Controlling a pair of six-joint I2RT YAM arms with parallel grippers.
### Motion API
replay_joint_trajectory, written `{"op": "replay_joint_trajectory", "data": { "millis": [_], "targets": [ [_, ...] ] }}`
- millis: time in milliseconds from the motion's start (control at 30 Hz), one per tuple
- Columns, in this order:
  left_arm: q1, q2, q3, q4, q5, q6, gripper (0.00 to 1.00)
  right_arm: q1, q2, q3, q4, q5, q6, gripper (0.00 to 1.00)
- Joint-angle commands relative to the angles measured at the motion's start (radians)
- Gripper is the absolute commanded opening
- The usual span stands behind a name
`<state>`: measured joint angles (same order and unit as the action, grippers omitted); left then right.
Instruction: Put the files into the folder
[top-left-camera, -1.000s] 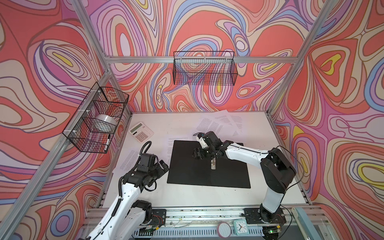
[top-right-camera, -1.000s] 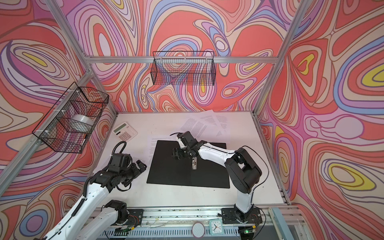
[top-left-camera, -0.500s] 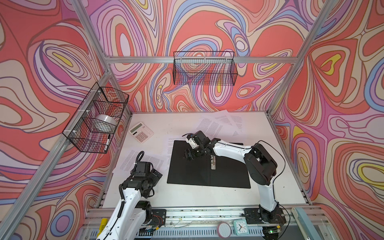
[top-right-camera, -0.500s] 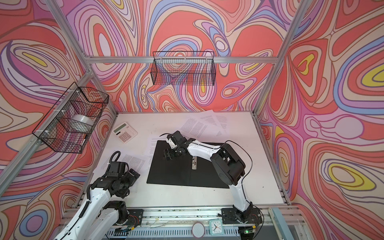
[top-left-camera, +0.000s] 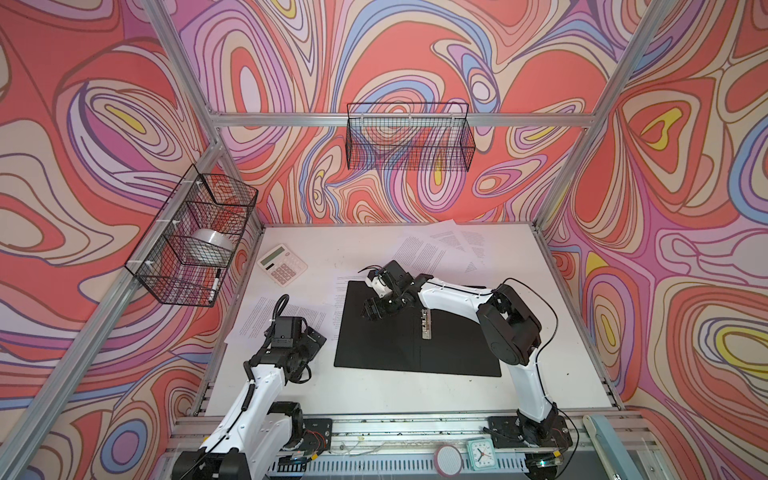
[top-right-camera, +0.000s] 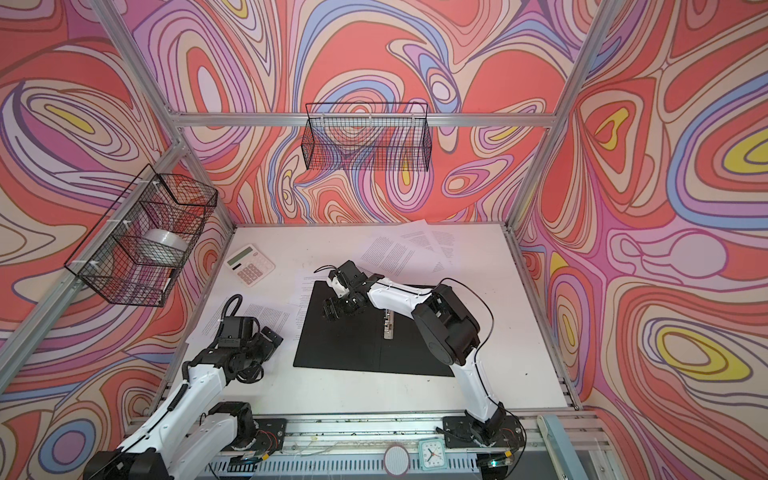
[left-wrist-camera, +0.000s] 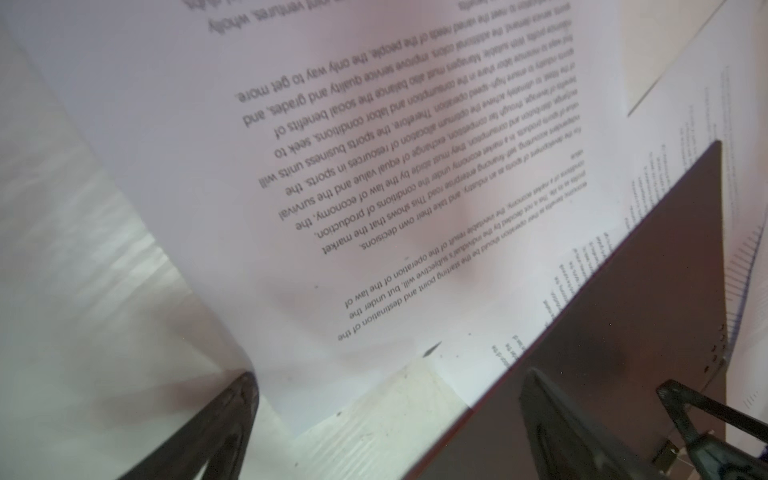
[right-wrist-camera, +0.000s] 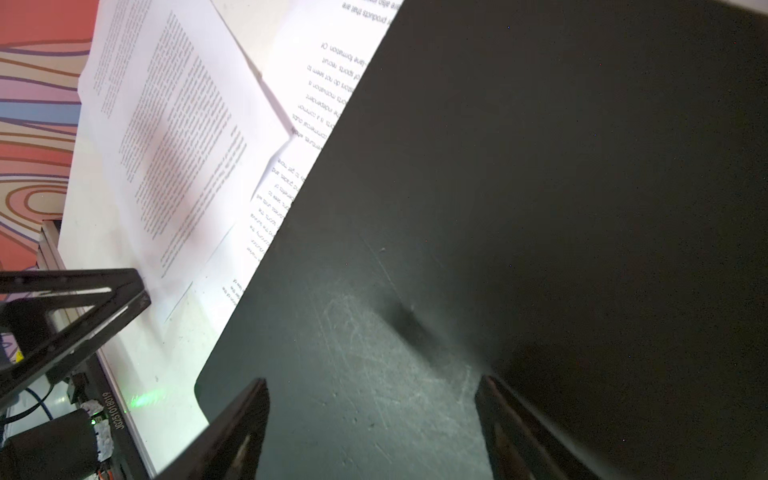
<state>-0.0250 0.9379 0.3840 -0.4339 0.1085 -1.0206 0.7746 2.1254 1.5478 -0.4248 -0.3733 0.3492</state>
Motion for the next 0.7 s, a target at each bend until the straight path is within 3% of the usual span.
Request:
{"op": "replay_joint_trajectory", "data": {
  "millis": [0,167,333,400,667],
  "targets": [
    [0.005,0.112,-0.03,0.11,0.125,0.035,0.96,0.006,0.028,0.022,-0.007,-0.015,0.002,0.82],
    [-0.056,0.238,0.047,0.192,0.199,0.075,0.94,0.006,0.025,0.014,0.002,-0.012,0.01,0.82],
    [-0.182,0.213,0.211,0.045,0.091,0.158,0.94,0.006,0.02,0.006,0.008,-0.009,0.016,0.81],
    [-0.168,0.17,0.213,0.015,0.051,0.146,0.96,0.006,0.015,0.001,0.01,-0.009,0.016,0.81],
    [0.059,0.196,0.248,-0.008,0.143,0.169,0.97,0.006,-0.007,-0.038,0.023,-0.006,0.013,0.82]
  ]
}}
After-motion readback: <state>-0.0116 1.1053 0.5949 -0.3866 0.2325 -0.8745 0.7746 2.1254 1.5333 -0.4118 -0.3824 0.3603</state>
